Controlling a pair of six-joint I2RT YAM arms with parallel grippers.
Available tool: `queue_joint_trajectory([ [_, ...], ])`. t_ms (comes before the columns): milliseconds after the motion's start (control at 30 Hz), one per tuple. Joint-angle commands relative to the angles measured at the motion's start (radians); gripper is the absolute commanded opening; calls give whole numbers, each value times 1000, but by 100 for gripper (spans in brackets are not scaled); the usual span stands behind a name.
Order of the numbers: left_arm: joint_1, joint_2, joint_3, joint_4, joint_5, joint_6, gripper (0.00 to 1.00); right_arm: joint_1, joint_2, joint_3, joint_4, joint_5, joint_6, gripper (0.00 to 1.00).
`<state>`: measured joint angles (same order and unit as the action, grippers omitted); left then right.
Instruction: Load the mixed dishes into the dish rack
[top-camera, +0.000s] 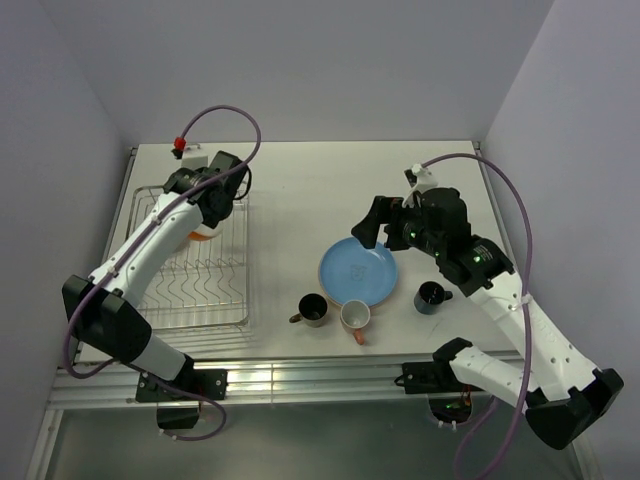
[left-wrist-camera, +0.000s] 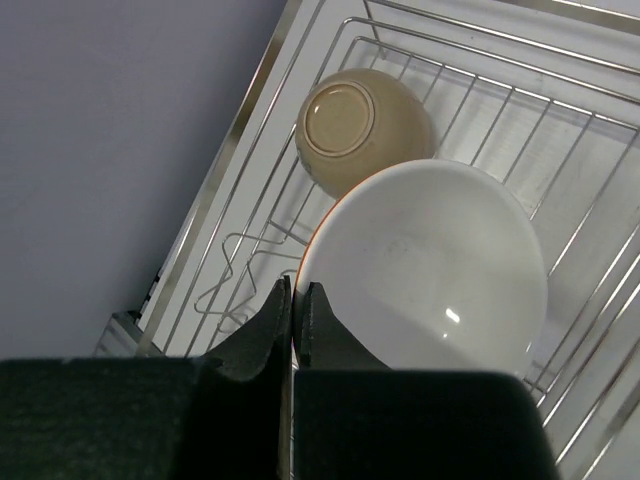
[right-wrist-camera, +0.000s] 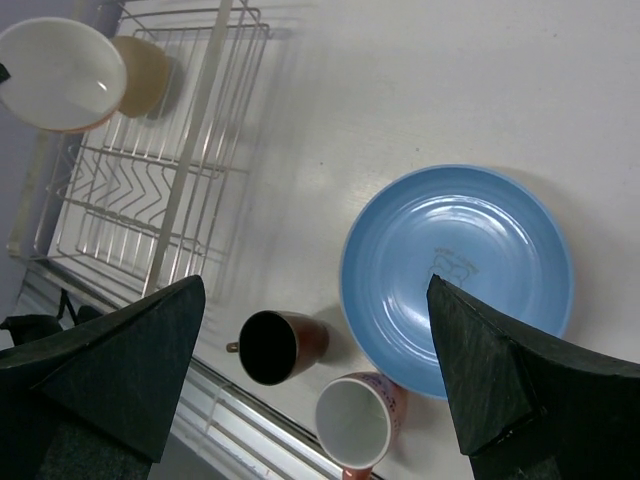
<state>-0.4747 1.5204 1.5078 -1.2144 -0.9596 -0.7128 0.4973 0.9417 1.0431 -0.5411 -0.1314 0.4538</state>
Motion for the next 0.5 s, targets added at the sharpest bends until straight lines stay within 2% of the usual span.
queue_joint_trajectory([
  [0, 42, -42, -18, 166, -24, 145, 0, -20, 2, -26, 30, 13, -21, 100],
  [100, 85, -37, -40, 199, -2, 177, 0, -29, 17, -41, 41, 1, -27, 100],
  [267, 127, 18, -60, 248, -60, 214, 0, -31, 34, -52, 62, -16, -30, 100],
  [400, 128, 119, -37, 211, -140, 190, 0, -31, 48, -66, 79, -28, -32, 100],
  [467, 128, 133, -21, 177, -134, 164, 0, -31, 52, -75, 89, -48, -41, 100],
])
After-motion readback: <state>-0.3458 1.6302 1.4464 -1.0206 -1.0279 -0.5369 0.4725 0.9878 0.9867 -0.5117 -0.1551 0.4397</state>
